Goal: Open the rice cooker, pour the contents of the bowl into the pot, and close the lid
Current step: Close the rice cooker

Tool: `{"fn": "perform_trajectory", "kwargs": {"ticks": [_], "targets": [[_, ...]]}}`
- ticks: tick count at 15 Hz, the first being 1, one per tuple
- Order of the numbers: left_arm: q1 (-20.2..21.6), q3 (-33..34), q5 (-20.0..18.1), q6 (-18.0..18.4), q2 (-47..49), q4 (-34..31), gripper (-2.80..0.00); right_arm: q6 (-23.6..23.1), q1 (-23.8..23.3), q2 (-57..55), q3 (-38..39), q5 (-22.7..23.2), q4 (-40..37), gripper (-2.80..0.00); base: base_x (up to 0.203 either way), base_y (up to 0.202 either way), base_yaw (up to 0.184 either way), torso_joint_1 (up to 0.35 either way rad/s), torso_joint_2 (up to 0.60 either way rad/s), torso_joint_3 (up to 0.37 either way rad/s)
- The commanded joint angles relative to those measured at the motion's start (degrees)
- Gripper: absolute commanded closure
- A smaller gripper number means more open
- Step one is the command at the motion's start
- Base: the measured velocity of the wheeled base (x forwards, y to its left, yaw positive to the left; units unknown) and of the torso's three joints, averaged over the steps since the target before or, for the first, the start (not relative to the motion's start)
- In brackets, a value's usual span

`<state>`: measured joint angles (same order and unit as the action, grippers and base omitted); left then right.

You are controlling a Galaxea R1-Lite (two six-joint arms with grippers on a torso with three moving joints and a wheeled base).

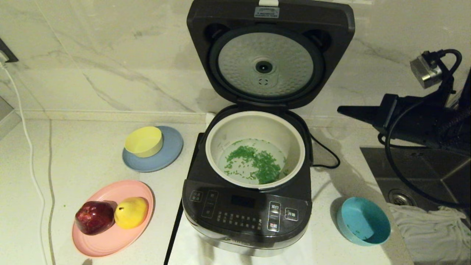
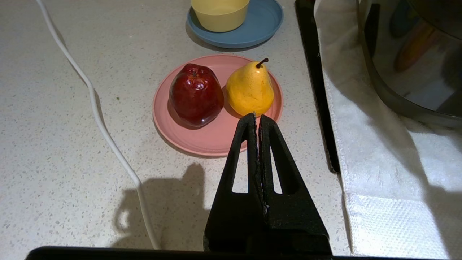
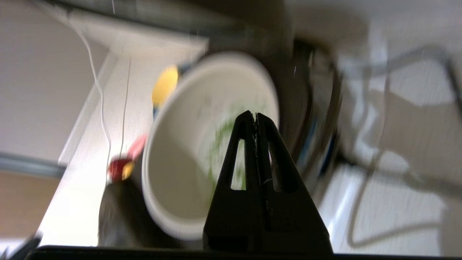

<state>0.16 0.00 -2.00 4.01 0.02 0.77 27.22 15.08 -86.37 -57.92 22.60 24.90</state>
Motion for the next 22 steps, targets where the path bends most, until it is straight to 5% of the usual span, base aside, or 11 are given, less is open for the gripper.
{"fn": "perform_trajectory", "kwargs": {"ticks": [1,8,14,22], "targets": [[0.0,0.5,0.0,0.0,-0.1,0.0,0.00,0.3,-0.7,-5.4,-6.7,-0.1,0.2,0.00,0.000,0.000,0.000,0.000,0.00,0.000],[0.0,0.5,0.0,0.0,-0.1,0.0,0.00,0.3,-0.8,-18.0,-23.2,-0.9,5.1,0.00,0.000,0.000,0.000,0.000,0.00,0.000],[0.0,0.5,0.0,0.0,-0.1,0.0,0.00,0.0,-0.9,-24.7,-33.6,-6.3,5.3,0.00,0.000,0.000,0.000,0.000,0.00,0.000],[0.0,0.5,0.0,0.0,-0.1,0.0,0.00,0.1,-2.0,-29.0,-40.7,-6.4,5.0,0.00,0.000,0.000,0.000,0.000,0.00,0.000]]}}
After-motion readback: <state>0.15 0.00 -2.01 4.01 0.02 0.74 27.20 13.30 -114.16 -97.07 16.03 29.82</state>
